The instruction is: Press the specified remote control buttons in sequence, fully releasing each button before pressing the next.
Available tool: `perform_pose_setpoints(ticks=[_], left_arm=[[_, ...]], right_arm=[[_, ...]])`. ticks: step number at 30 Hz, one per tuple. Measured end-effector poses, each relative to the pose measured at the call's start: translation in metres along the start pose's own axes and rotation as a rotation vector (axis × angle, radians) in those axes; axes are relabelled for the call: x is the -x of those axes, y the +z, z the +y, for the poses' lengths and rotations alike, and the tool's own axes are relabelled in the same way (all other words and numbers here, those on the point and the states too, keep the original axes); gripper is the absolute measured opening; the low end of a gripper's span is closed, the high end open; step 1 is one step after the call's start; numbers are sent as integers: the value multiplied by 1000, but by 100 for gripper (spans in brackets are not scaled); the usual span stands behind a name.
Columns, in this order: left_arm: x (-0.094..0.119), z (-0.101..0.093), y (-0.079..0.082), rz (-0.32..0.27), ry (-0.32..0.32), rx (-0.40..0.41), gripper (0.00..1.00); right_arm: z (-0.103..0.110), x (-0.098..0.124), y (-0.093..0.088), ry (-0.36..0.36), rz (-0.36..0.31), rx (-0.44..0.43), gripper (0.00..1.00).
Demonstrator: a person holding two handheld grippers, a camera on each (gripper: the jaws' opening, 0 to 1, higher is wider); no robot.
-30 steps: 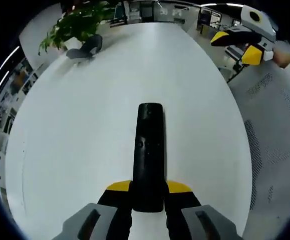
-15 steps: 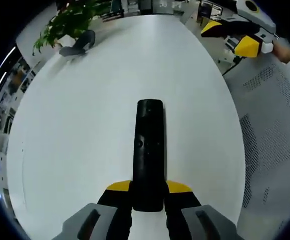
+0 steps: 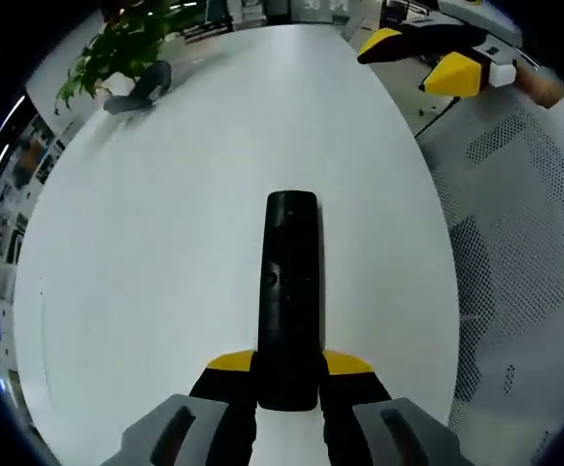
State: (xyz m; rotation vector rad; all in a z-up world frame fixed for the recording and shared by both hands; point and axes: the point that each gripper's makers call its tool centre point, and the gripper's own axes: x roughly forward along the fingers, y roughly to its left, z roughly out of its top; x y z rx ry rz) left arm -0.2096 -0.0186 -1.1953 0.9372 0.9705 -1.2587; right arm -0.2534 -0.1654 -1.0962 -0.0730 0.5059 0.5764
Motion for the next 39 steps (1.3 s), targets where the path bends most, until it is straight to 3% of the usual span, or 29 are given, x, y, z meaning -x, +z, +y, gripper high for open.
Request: perform_pose_setpoints(ticks=[19,39], left_arm=[[1,-27,-2,4,-4,-10,24],[3,-52,-3,-48,-6,4,24]], right_arm=[[6,-2,-5,23,30,29,32],[16,-4,-11,72,73,55,28]])
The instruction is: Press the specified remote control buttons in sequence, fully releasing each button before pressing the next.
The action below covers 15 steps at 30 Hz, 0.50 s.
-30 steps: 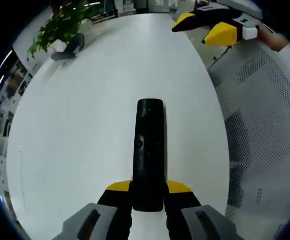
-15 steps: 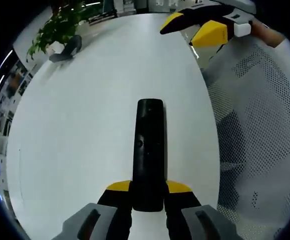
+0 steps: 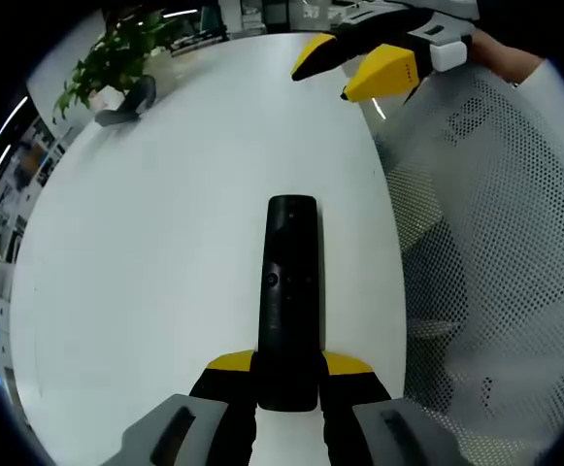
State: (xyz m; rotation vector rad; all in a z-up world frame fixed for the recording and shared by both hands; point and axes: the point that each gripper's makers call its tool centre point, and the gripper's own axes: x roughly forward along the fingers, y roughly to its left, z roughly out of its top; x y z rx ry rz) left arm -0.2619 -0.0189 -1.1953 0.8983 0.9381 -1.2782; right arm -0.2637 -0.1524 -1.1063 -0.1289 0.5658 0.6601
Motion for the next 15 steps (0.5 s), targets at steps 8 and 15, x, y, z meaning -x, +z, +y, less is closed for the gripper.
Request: perform_pose_setpoints(ticks=[8,15], left_arm=[[1,-7,0,-6,-4,-8,24],[1,-12,1,-4,-5,-10,24]], right_arm=[[2,1,0,2,3,42,24],[5,2,1,21,7,62,20]])
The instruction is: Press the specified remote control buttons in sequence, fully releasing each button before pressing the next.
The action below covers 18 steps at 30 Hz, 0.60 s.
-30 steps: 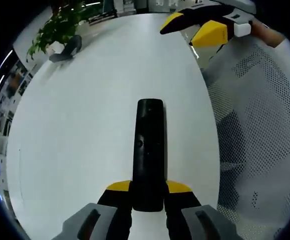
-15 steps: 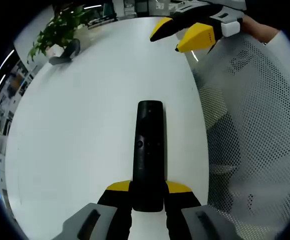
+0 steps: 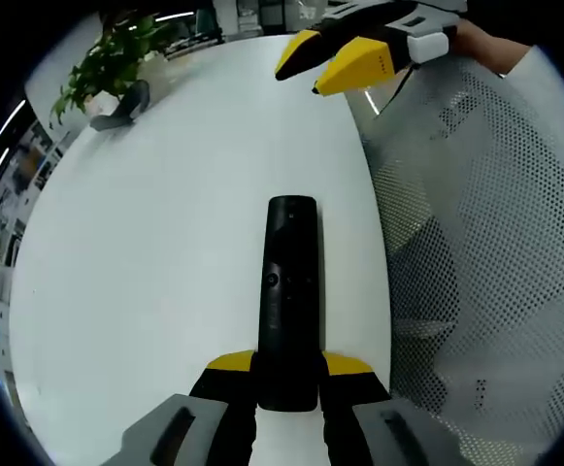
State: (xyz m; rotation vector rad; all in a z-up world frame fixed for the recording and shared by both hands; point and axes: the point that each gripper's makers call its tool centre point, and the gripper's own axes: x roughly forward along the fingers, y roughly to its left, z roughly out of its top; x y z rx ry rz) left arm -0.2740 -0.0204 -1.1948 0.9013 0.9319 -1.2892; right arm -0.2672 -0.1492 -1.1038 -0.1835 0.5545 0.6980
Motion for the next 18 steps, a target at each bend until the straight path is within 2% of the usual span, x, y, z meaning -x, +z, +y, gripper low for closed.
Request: perform_pose_setpoints(ticks=[8,13,18], left_arm=[[0,-3,0,-18,-2,6,24],[0,-3,-1,-34,0,12,24],[0,-3,0,-42,-1,12,24]], right_arm=[[3,2,7,38,17,13,18],[-3,0,14,50,50,98,17],[-1,-8,10,94,98,152,16]])
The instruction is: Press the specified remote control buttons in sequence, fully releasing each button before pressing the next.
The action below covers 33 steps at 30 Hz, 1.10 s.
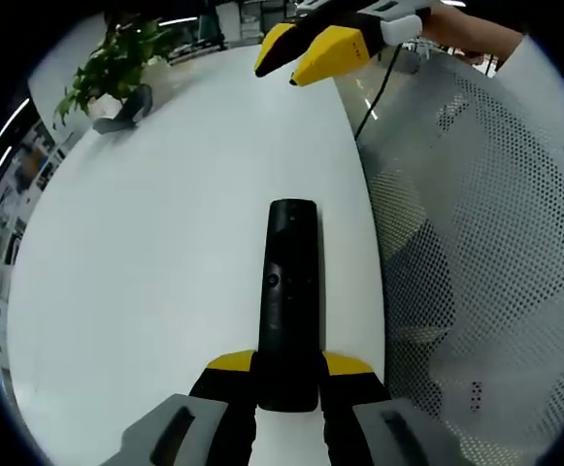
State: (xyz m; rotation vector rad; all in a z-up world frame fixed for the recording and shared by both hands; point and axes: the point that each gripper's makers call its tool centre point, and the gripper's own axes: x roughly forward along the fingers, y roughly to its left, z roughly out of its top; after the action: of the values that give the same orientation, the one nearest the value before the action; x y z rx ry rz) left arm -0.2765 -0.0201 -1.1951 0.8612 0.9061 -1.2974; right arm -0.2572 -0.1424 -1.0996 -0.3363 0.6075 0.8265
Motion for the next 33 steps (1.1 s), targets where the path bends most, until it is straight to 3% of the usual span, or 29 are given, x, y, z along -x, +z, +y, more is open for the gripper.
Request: perform_pose_setpoints(ticks=[6,12,25,33], left_arm=[[0,0,0,-8,5,10,24],[1,0,-1,-57,4,27,24],[1,0,0,-98,-2,20,24],[1,0,0,-111,-7,13,24]], right_arm=[[6,-15,-12,39,85,69,14],[17,-29,-20,94,135,82,12],[19,-47,-19,161,176,120,7],[27,-58,-41,268,297,221,2]])
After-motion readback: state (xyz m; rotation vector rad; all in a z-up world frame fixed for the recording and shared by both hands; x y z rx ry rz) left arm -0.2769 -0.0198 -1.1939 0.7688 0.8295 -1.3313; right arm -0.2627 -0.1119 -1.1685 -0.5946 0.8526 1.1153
